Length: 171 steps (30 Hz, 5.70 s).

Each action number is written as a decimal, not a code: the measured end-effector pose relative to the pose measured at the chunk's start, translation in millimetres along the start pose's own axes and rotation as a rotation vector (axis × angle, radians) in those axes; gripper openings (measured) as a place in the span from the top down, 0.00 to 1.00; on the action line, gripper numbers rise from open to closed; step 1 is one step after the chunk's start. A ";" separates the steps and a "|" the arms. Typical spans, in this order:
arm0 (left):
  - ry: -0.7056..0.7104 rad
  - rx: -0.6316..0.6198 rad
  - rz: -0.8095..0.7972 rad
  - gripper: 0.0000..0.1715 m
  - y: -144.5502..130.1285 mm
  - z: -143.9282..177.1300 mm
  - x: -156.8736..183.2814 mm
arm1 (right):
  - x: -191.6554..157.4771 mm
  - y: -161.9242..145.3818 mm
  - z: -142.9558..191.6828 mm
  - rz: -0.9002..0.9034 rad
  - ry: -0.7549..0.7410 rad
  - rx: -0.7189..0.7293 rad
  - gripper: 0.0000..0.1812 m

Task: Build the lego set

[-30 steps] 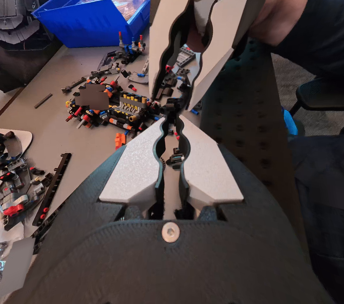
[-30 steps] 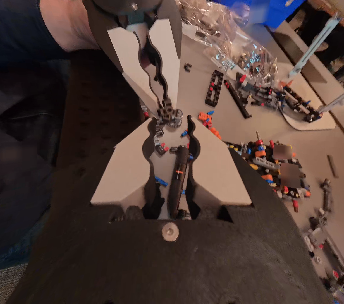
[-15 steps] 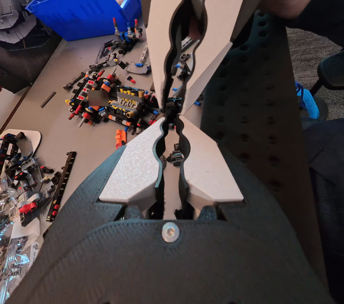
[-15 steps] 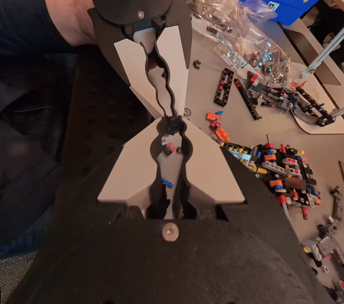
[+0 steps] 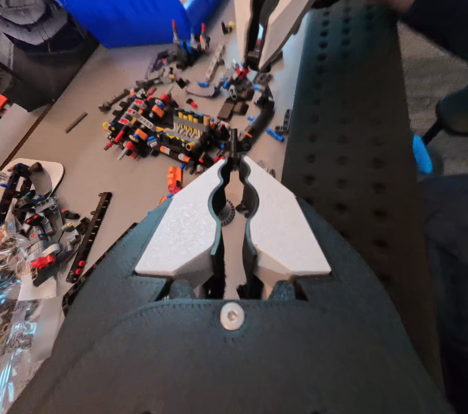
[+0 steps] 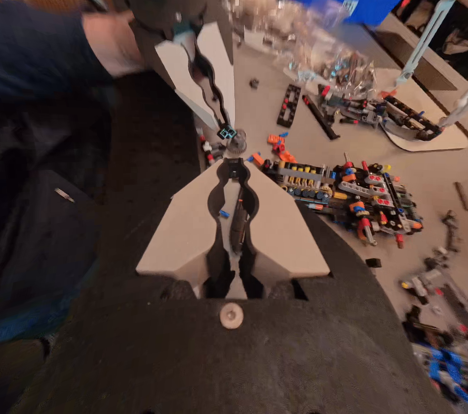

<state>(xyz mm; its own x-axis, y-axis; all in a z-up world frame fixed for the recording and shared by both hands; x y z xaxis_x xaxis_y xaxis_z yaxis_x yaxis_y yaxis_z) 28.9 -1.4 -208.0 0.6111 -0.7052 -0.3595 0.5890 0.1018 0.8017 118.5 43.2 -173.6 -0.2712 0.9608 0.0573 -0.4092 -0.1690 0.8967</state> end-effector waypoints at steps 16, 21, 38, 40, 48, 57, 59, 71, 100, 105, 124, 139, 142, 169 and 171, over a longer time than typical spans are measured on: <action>0.010 -0.058 -0.118 0.97 2.2 -17.4 11.0 | -11.8 -14.1 -49.7 0.159 -0.059 -0.174 0.86; 0.008 -0.079 -0.135 0.97 0.0 -19.2 13.1 | -16.4 -15.5 -56.5 0.201 -0.064 -0.213 0.91; -0.018 -0.044 -0.037 0.97 0.3 -16.1 6.4 | 3.5 -30.4 -19.5 0.093 -0.057 -0.178 0.91; 0.009 -0.046 -0.015 0.97 -2.9 -15.1 -0.1 | 2.1 -24.5 -17.7 0.099 -0.055 -0.157 0.91; 0.127 -0.138 -0.038 0.73 -13.8 -19.6 -13.1 | -1.4 -13.8 -17.4 0.071 -0.031 -0.094 0.91; 0.312 -0.042 -0.356 0.79 35.3 -24.3 7.4 | -3.9 5.0 -31.2 -0.308 0.174 0.051 0.91; 0.344 -0.059 -0.404 0.89 36.9 -24.6 8.1 | -1.6 1.5 -31.8 -0.329 0.168 0.039 0.91; 0.335 -0.022 -0.381 0.93 40.3 -23.3 8.5 | -0.5 2.3 -25.5 -0.445 0.258 0.084 0.90; 0.348 -0.038 -0.381 0.93 38.3 -22.4 6.7 | 4.7 0.4 -20.2 -0.376 0.188 0.084 0.95; 0.345 -0.036 -0.382 0.93 38.5 -22.6 7.5 | 5.0 0.0 -20.2 -0.358 0.172 0.071 0.99; 0.344 -0.086 -0.363 0.93 30.8 -25.0 3.9 | 17.2 -1.2 -5.2 -0.359 0.098 0.092 0.99; 0.407 -0.341 -0.087 0.72 -25.7 -23.7 -38.4 | 41.4 -41.1 -14.9 -0.353 -0.120 -0.148 0.96; 0.399 -0.328 -0.093 0.72 -24.1 -24.9 -36.7 | 48.3 -47.5 -10.3 -0.317 -0.195 -0.203 0.85; 0.234 -0.231 -0.319 0.85 0.0 -43.3 5.0 | 4.6 -42.8 -37.0 0.176 -0.147 -0.374 0.94; 0.231 -0.237 -0.319 0.85 -0.9 -43.3 5.3 | 4.2 -42.0 -35.4 0.178 -0.140 -0.359 0.94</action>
<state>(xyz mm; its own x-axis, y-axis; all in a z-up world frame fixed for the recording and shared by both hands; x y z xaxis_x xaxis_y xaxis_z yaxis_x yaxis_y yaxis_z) 54.5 25.2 -231.3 0.4657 -0.5548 -0.6894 0.8552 0.0820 0.5117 103.7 46.5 -226.5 -0.2540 0.9263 0.2784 -0.6510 -0.3766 0.6591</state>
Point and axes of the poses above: each gripper's, where its closed fingertips meet, z back along the fingers, y out of its top, x = y × z across the jaws, the point moved 3 cm from there along z, back along the fingers, and after that the axes turned 5 degrees about -z, right-handed, at the moved point
